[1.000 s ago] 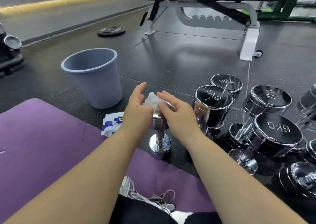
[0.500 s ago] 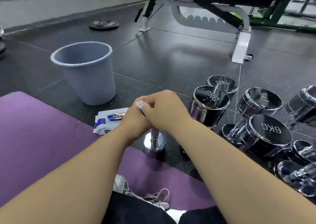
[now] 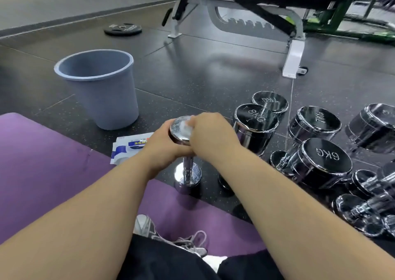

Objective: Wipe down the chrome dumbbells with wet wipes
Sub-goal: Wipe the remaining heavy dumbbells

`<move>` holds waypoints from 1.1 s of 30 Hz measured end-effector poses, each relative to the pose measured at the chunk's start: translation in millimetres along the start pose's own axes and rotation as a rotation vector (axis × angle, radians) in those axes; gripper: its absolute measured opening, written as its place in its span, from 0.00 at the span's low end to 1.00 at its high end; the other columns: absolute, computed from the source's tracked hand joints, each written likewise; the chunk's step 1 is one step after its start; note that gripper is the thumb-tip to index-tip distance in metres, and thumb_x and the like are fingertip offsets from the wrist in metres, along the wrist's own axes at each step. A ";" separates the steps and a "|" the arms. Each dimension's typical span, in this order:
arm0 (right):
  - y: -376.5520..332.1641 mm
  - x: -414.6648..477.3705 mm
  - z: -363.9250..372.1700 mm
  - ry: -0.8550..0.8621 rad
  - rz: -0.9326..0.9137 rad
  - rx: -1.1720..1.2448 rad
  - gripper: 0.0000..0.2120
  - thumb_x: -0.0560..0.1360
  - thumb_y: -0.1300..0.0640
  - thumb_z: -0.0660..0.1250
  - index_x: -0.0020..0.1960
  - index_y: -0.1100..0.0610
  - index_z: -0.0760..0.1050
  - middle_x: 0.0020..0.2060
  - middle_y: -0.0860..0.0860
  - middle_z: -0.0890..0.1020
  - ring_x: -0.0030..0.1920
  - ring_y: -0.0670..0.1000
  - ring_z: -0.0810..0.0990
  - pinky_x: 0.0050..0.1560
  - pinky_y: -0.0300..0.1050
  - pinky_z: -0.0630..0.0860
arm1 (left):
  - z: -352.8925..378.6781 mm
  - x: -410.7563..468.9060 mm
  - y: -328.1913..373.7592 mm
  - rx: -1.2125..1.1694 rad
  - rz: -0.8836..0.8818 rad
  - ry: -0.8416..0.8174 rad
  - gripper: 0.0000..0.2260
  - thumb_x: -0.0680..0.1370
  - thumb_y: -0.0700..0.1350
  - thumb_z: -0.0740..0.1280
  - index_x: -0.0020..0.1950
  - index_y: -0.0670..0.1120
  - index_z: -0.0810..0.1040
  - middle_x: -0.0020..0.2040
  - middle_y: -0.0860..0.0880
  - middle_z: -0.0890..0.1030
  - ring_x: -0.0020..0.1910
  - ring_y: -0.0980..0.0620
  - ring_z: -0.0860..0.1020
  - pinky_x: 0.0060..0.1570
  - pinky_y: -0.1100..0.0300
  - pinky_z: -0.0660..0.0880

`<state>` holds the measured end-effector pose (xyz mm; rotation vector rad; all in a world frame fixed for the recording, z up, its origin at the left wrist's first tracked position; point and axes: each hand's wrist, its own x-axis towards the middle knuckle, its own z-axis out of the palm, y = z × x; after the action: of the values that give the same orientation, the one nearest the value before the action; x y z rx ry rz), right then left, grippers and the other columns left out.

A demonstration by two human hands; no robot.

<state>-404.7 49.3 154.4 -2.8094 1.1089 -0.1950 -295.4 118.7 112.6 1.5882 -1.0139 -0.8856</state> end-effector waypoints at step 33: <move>-24.7 -46.7 91.8 0.388 0.467 1.312 0.20 0.82 0.47 0.56 0.72 0.46 0.71 0.64 0.44 0.79 0.65 0.43 0.76 0.67 0.48 0.72 | -7.2 11.8 -1.7 -0.539 -0.403 -0.084 0.15 0.77 0.46 0.51 0.54 0.43 0.73 0.35 0.49 0.71 0.35 0.52 0.72 0.41 0.58 0.77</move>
<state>-407.2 104.7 64.1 -1.3524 1.0515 -0.9953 -284.1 110.6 111.9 1.3084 -0.4477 -1.3771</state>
